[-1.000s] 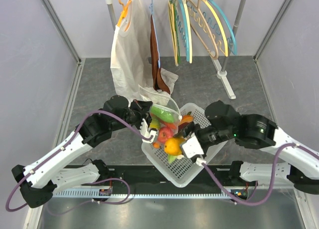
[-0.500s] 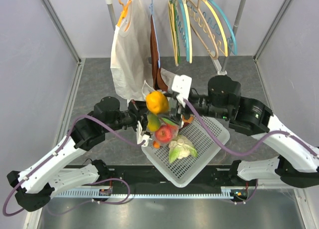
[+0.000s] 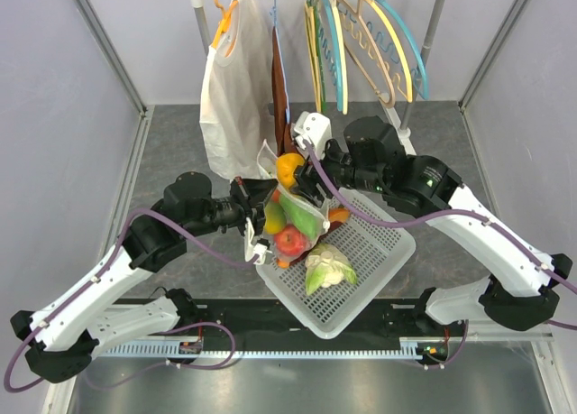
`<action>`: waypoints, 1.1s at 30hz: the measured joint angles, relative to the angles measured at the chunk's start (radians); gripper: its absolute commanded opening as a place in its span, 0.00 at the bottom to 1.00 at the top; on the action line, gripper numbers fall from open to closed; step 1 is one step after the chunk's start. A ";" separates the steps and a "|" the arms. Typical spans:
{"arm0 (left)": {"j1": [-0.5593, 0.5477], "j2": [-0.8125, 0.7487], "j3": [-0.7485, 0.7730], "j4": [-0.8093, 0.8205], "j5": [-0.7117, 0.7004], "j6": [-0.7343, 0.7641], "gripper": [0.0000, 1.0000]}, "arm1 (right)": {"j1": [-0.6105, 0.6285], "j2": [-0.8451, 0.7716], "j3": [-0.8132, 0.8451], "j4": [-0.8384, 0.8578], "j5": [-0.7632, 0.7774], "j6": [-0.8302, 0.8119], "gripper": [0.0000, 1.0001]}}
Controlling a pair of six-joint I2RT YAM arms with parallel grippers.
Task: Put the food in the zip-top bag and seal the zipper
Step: Place the fake fruit in the zipper food storage bag.
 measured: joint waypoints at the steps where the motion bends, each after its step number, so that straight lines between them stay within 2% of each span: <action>1: 0.000 -0.001 0.000 0.003 0.001 0.003 0.02 | -0.011 0.000 -0.001 -0.008 0.000 0.000 0.44; 3: 0.000 -0.001 0.001 0.009 0.001 0.010 0.02 | -0.028 0.000 -0.003 -0.022 -0.003 0.000 0.49; 4: 0.000 -0.001 0.001 0.012 0.001 0.012 0.02 | -0.035 0.000 -0.004 -0.028 -0.006 -0.001 0.55; 5: 0.000 -0.001 0.001 0.016 0.001 0.014 0.02 | -0.040 0.000 -0.005 -0.035 -0.011 -0.002 0.72; 7: 0.000 -0.001 0.002 0.022 0.000 0.014 0.02 | -0.043 0.000 -0.007 -0.052 -0.028 -0.008 0.84; 8: 0.000 0.000 0.003 0.023 0.000 0.014 0.02 | -0.043 0.000 -0.008 -0.061 -0.040 -0.016 0.94; 9: 0.000 0.002 0.007 0.024 -0.002 0.014 0.02 | -0.043 0.000 -0.008 -0.069 -0.051 -0.025 0.98; 17: 0.000 0.050 0.067 0.038 -0.035 0.010 0.02 | -0.043 -0.019 -0.008 -0.066 -0.082 -0.054 0.98; 21: -0.001 0.071 0.077 0.050 -0.080 -0.005 0.02 | -0.043 -0.133 -0.066 0.041 -0.055 -0.028 0.98; 26: -0.001 0.110 0.094 0.050 -0.161 -0.069 0.02 | -0.043 -0.287 -0.097 0.168 -0.009 0.006 0.85; 30: 0.000 0.146 0.133 0.050 -0.217 -0.138 0.02 | -0.043 -0.377 -0.187 0.238 0.010 0.060 0.83; 33: 0.000 0.151 0.151 0.054 -0.236 -0.174 0.02 | -0.045 -0.402 -0.276 0.244 0.020 0.089 0.70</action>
